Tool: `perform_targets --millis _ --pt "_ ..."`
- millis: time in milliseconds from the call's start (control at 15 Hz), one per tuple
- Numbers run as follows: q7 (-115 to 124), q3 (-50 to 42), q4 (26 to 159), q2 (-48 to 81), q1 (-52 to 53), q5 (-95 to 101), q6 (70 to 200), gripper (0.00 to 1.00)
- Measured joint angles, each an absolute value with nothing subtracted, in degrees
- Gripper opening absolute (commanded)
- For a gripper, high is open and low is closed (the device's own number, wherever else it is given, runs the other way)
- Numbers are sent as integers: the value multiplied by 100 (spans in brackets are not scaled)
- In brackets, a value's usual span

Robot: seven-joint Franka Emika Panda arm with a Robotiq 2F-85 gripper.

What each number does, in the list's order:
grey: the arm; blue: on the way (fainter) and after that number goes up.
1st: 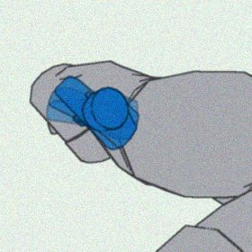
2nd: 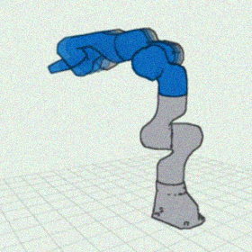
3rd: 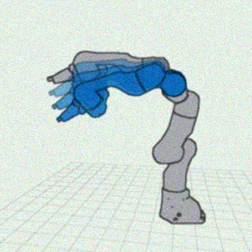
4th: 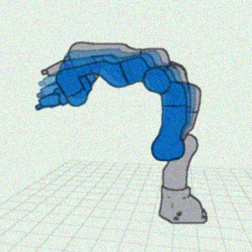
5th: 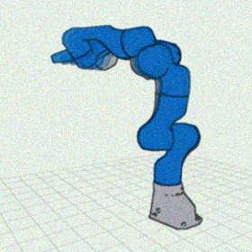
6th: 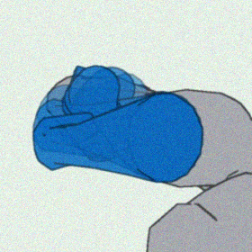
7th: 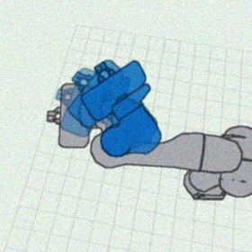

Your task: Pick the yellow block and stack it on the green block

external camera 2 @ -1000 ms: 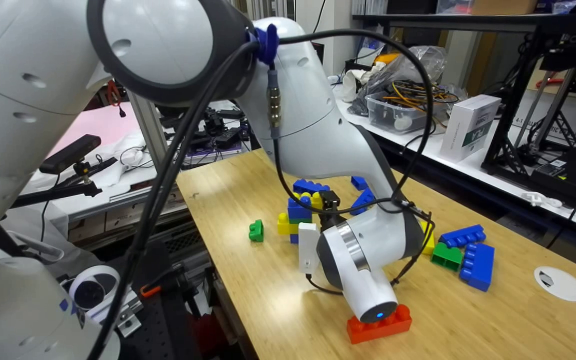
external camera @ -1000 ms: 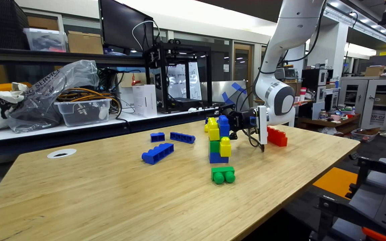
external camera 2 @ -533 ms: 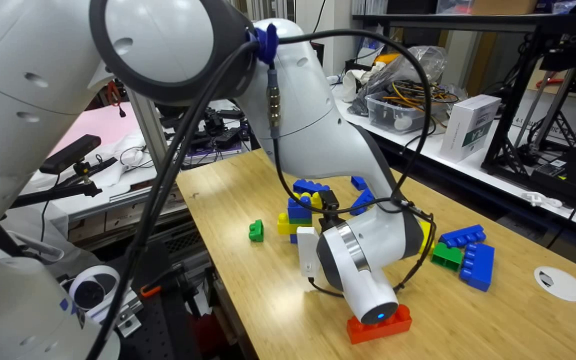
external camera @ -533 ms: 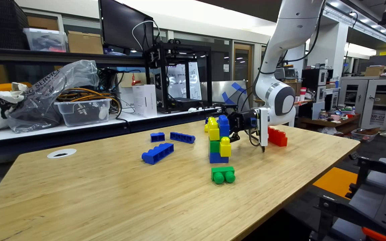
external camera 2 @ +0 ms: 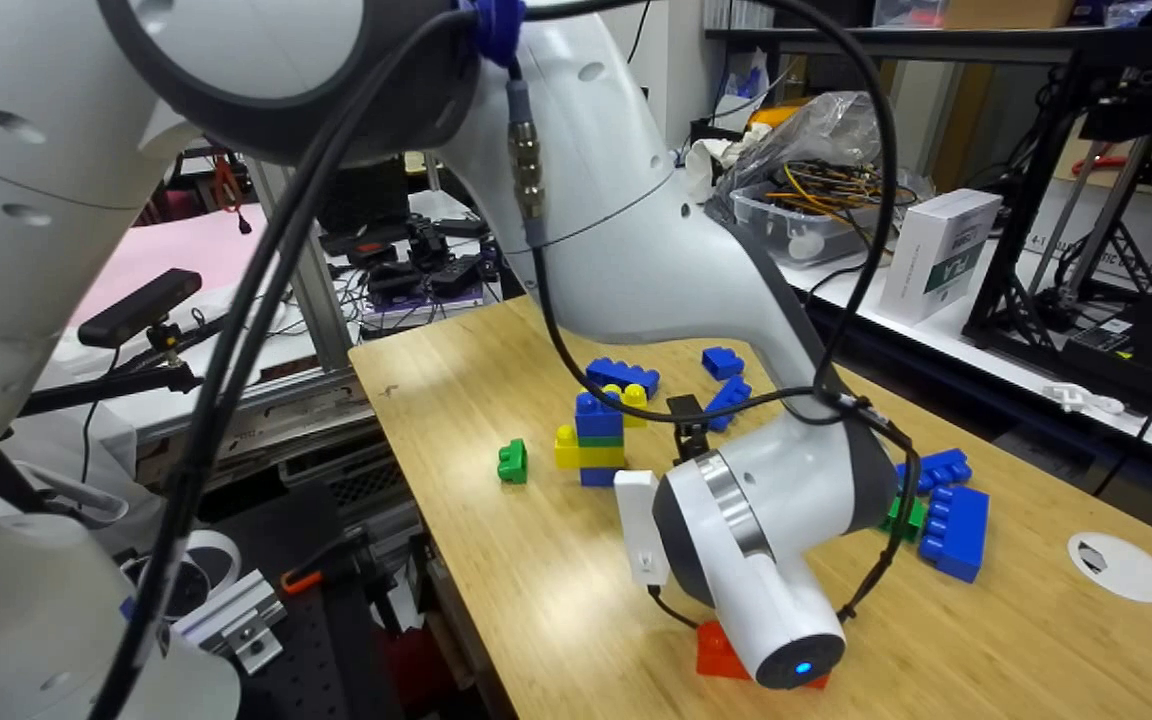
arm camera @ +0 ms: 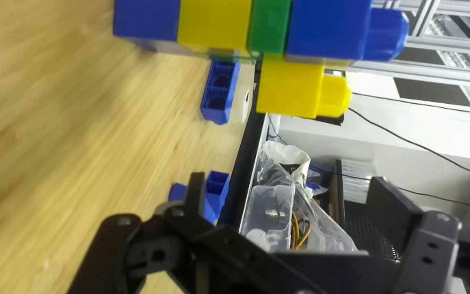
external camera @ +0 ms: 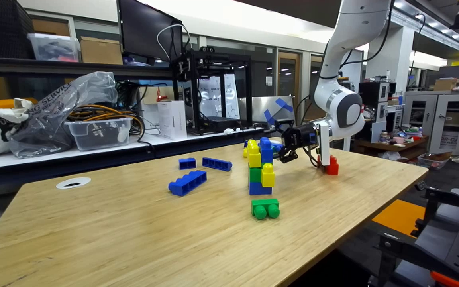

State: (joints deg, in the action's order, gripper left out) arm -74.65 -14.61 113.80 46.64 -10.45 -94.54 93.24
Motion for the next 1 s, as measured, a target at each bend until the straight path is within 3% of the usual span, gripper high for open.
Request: perform_targets --millis 1000 --pt "-4862 -1191 11950 1723 43 -7383 13143 100"
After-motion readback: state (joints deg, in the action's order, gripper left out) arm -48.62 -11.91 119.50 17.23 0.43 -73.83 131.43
